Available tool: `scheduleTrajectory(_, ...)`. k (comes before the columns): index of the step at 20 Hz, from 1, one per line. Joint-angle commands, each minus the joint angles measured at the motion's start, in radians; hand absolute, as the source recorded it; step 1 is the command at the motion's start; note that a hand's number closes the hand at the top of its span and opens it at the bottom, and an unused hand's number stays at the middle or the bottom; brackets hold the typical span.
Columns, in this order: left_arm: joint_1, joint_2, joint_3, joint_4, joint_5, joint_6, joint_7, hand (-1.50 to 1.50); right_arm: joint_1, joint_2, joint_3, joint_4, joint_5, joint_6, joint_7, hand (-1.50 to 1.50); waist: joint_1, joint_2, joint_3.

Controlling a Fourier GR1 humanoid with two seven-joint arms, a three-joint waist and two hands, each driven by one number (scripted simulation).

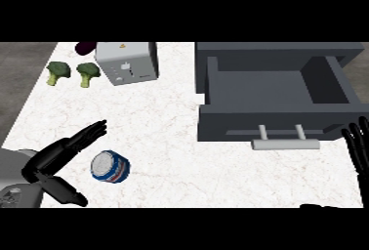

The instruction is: Pick up the can, place it into the drawer and close the drawer

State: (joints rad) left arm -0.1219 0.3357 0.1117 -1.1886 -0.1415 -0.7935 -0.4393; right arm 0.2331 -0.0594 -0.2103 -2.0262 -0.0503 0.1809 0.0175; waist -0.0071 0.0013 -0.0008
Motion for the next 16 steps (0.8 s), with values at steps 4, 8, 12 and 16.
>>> scheduleTrajectory(4,-0.092,0.028,-0.060,0.228,-0.082,-0.010,-0.226,-1.50,-0.014,0.016,0.007,-0.043,-0.006,-0.013,0.029,-1.50,-0.007,0.001,-0.001)
scheduleTrajectory(8,-0.128,0.070,-0.068,0.320,-0.087,0.004,-0.298,-1.50,0.010,-0.022,-0.036,-0.023,-0.040,0.030,0.025,-1.50,-0.008,0.001,0.000)
scheduleTrajectory(12,-0.076,0.083,-0.105,0.343,-0.090,0.017,-0.330,-1.50,-0.008,0.025,0.020,0.007,0.053,-0.017,-0.004,-1.50,0.001,0.001,0.000)
scheduleTrajectory(16,-0.154,0.066,-0.127,0.452,-0.105,0.057,-0.362,-1.50,-0.001,-0.015,-0.027,-0.054,-0.027,0.019,0.056,-1.50,-0.009,0.002,-0.001)
